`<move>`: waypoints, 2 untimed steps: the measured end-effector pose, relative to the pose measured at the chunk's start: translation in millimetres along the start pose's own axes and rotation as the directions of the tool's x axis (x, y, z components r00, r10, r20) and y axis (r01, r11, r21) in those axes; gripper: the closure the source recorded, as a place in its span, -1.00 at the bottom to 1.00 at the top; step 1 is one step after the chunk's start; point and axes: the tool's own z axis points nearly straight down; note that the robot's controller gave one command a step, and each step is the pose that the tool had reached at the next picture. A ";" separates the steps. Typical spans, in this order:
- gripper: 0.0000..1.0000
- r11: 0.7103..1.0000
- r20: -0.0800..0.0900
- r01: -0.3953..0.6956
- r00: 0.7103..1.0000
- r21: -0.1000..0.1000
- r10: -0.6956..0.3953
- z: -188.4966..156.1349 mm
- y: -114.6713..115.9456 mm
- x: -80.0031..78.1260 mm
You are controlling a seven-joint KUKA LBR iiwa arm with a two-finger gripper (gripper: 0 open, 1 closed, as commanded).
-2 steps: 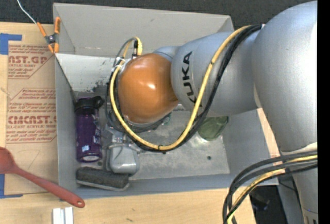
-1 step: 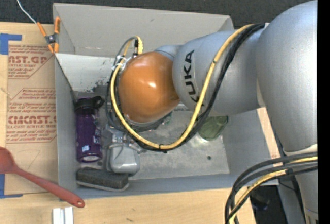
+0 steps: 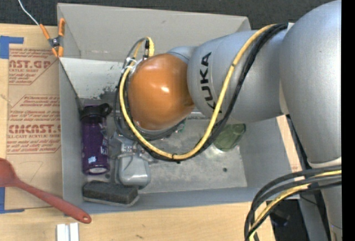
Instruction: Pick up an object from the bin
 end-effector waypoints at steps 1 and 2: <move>1.00 1.000 -0.002 0.000 1.000 -0.005 0.000 -8.4 1.1 0.4; 1.00 1.000 -0.002 0.000 1.000 -0.006 0.000 -22.4 1.2 0.6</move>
Offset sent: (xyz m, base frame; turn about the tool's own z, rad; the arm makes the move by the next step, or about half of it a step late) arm 0.0001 0.0000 0.0031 0.0000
